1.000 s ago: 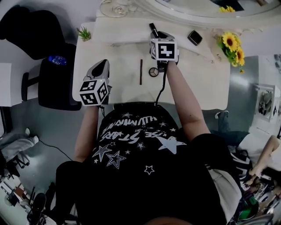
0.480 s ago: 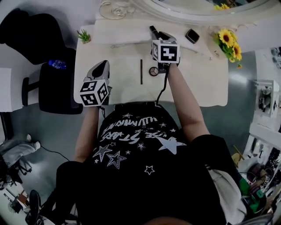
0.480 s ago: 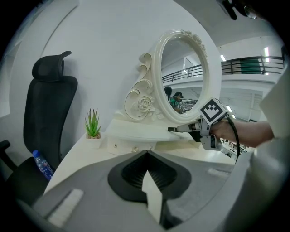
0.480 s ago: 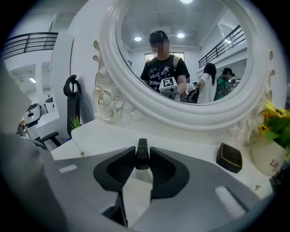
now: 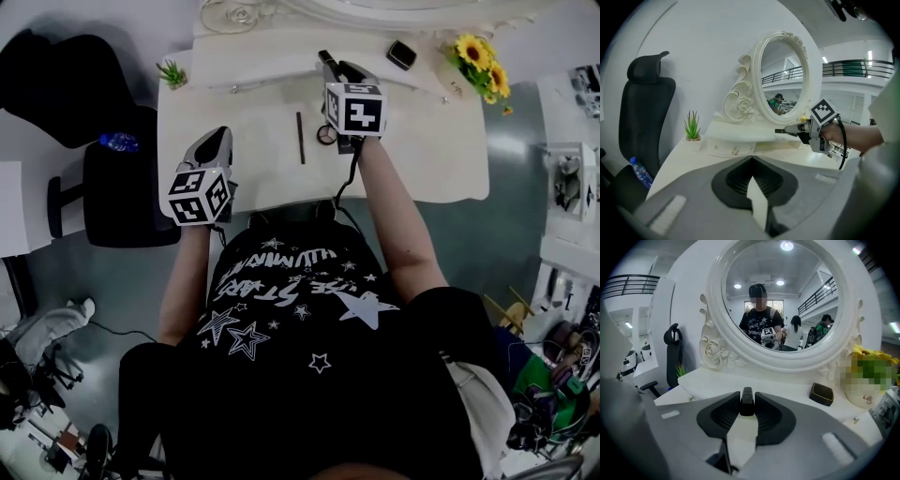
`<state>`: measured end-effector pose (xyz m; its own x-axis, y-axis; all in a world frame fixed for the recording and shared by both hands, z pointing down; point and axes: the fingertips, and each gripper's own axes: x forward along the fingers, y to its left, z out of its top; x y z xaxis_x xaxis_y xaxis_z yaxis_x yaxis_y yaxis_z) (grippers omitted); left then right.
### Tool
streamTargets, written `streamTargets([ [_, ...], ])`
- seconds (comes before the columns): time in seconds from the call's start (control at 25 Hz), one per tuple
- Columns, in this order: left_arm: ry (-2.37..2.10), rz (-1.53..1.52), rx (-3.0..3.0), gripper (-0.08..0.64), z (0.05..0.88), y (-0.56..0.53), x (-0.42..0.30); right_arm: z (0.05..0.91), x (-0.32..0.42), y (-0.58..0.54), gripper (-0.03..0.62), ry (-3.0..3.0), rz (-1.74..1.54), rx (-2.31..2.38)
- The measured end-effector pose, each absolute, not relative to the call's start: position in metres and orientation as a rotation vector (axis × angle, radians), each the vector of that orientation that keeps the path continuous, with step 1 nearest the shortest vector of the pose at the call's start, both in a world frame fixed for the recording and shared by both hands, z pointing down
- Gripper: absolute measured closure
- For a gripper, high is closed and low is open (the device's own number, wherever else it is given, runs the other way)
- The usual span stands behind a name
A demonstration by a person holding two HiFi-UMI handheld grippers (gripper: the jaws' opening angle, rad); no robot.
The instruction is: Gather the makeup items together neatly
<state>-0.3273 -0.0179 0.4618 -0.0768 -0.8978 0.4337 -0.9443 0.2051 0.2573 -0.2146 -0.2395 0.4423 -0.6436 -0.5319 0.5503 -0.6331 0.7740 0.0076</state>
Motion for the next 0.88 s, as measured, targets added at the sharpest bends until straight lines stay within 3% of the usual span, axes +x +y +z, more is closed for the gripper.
streamTargets([
  [0.88, -1.791, 0.238, 1.858, 0.560, 0.475, -0.016, -0.259, 0.499, -0.097, -0.195, 0.466, -2.265, 0.408, 1.043],
])
